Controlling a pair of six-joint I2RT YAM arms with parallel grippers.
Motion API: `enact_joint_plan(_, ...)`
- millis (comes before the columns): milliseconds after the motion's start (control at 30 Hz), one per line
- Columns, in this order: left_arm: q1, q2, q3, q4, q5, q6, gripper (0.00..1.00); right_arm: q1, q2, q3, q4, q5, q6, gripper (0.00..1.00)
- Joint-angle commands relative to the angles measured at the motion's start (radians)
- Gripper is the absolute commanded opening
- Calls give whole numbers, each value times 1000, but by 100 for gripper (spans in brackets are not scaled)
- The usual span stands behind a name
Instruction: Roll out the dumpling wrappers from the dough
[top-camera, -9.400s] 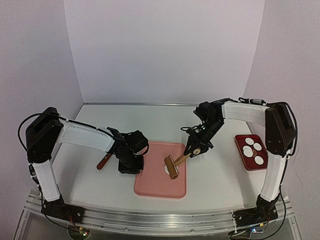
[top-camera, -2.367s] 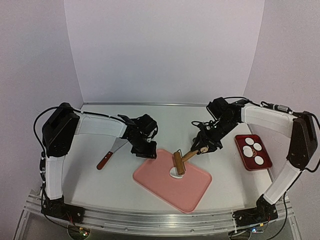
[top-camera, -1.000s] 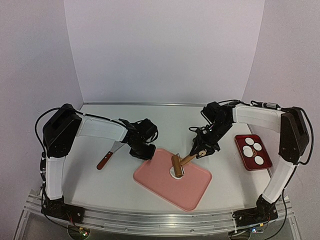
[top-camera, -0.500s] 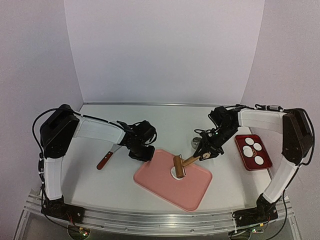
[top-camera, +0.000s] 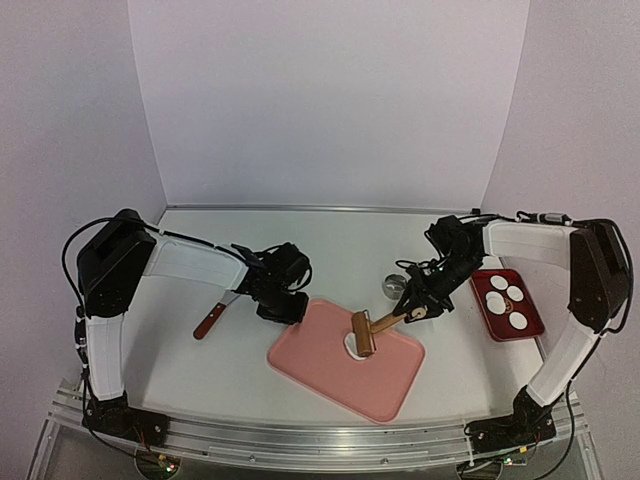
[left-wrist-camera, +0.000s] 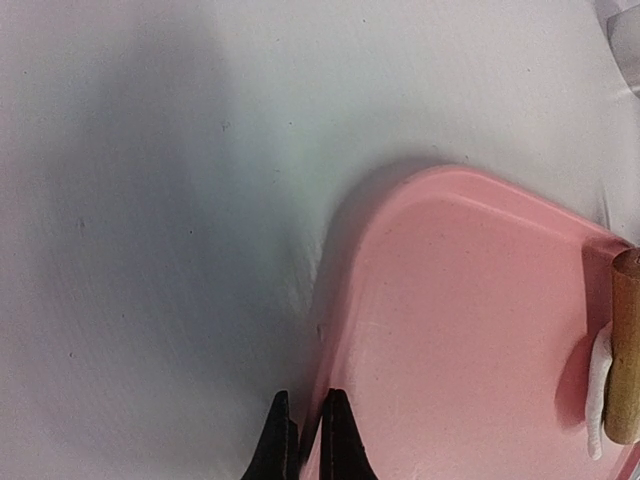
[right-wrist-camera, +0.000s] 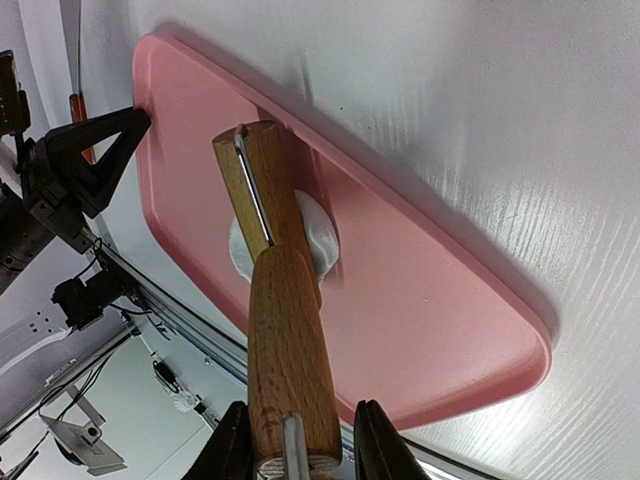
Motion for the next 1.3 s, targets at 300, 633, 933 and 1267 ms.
enact_joint_plan(300, 25, -5, -36, -122, -103, -46, 0, -43, 76, -80, -296, 452, -21, 0)
enact_joint_plan(633, 25, 14, -12, -131, -108, -47, 0, -65, 90, -65, -305, 481, -38, 0)
enact_joint_plan(933, 25, 35, 14, -140, -110, -49, 0, -88, 106, -46, -313, 491, -58, 0)
enact_joint_plan(1267, 28, 41, 24, -148, -115, -55, 0, -116, 112, -28, -325, 502, -73, 0)
